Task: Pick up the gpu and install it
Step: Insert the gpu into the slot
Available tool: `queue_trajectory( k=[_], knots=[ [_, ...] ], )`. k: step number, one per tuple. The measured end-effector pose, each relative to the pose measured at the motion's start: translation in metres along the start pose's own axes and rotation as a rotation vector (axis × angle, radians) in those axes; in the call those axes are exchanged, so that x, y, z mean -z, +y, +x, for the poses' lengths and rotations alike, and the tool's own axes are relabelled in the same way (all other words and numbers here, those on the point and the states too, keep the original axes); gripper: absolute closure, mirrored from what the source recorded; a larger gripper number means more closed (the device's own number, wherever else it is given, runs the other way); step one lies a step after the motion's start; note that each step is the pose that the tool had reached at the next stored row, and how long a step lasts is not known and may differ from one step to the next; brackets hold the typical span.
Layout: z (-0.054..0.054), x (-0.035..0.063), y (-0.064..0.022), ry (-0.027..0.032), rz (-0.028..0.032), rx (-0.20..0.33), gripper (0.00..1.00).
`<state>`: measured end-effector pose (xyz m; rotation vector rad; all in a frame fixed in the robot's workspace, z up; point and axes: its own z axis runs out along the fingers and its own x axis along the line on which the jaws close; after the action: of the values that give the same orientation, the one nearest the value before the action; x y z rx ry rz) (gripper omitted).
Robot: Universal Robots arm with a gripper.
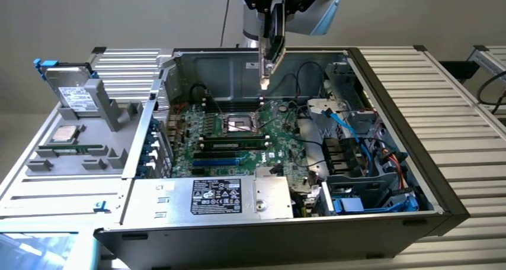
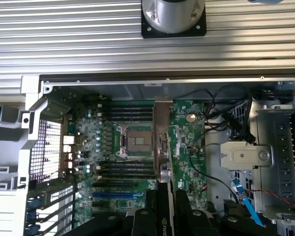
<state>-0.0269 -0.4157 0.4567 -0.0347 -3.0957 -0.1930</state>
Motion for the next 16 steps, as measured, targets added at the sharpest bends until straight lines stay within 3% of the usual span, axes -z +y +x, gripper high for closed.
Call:
queue_trajectory(
  k=[4,12,16],
  knots=[
    [-0.0001,0.0000,-0.0001,0.0019,-0.0003,0.014,0.72],
    [0.0000,-0.0002,-0.0001,0.0199,0.0004,0.157,0.72],
    [-0.0001,-0.0004,-0.0001,0.0288,-0.0089,0.226,0.72]
  ],
)
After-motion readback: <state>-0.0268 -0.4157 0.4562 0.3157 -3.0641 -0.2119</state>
